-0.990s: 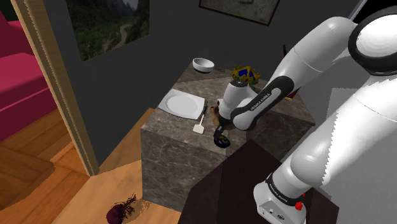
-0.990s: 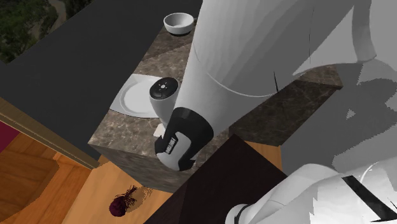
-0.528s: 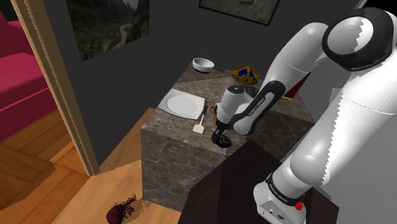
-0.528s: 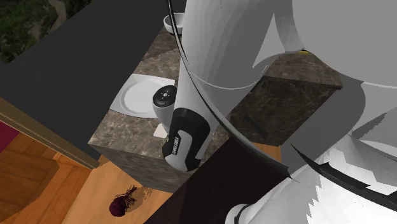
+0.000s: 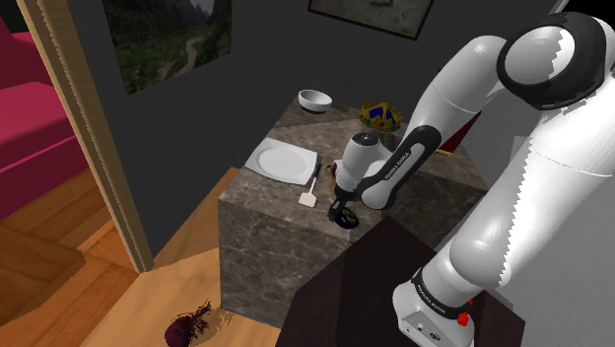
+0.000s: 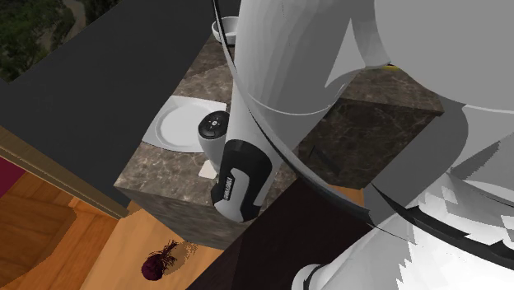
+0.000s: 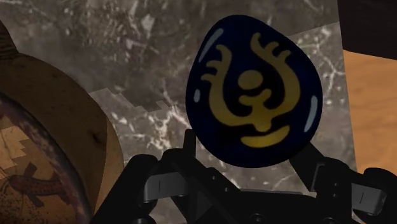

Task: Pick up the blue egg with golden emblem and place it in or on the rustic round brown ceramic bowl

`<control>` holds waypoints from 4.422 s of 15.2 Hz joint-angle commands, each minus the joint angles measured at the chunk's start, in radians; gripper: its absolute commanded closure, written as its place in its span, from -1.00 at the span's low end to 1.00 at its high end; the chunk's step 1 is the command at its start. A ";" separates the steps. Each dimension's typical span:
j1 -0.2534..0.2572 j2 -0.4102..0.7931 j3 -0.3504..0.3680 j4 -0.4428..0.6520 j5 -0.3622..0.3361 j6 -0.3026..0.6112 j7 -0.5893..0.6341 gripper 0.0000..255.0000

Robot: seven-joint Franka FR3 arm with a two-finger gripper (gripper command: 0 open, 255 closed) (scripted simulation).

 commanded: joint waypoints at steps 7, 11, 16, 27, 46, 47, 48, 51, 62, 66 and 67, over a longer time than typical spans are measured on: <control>0.000 0.003 -0.001 0.001 -0.002 0.001 0.001 1.00; -0.010 -0.063 0.025 -0.015 0.070 -0.049 -0.059 1.00; -0.185 -0.120 0.165 0.039 0.805 -0.315 -0.978 -1.00; -0.177 0.011 0.089 0.123 0.962 -0.460 -1.314 -1.00; -0.177 -0.042 0.082 0.117 0.934 -0.502 -1.286 1.00; -0.178 -0.059 0.081 0.115 0.925 -0.517 -1.277 1.00; -0.178 -0.076 0.079 0.114 0.916 -0.532 -1.268 1.00; -0.181 -0.125 0.076 0.112 0.892 -0.576 -1.244 1.00; -0.196 -0.289 0.072 0.129 0.825 -0.747 -1.170 1.00; -0.201 -0.340 0.071 0.143 0.808 -0.811 -1.148 1.00; -0.202 -0.352 0.071 0.147 0.804 -0.827 -1.143 1.00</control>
